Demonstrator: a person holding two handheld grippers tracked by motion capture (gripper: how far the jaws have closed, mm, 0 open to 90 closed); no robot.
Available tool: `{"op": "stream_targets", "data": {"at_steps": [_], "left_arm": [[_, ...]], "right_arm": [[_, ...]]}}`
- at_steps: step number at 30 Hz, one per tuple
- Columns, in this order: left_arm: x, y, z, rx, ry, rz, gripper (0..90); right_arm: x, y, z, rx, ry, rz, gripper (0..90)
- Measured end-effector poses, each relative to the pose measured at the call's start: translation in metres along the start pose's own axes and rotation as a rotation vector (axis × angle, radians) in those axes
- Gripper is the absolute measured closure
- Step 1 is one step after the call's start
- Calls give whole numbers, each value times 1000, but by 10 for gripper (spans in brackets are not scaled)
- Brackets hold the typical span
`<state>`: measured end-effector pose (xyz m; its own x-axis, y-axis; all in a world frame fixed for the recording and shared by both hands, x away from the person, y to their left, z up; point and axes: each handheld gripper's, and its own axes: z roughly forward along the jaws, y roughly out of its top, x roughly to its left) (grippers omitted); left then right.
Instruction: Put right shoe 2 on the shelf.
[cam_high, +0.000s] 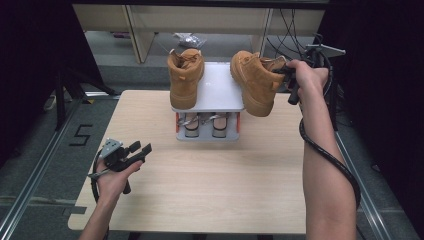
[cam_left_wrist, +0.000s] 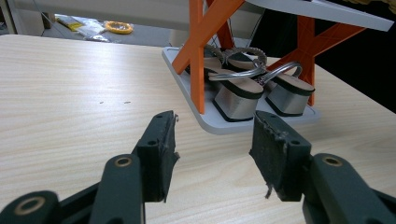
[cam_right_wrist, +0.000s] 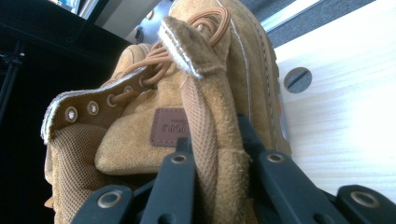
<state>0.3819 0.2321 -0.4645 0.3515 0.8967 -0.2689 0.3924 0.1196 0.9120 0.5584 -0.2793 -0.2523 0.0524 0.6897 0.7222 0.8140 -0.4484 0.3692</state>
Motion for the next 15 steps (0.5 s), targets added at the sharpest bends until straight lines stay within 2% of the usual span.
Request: {"op": "stream_targets", "data": {"at_steps": [15], "left_arm": [[-1,-1,1,3,-7,-1,490]], "right_arm": [[14,-2,19,15,11,-21,817]]}}
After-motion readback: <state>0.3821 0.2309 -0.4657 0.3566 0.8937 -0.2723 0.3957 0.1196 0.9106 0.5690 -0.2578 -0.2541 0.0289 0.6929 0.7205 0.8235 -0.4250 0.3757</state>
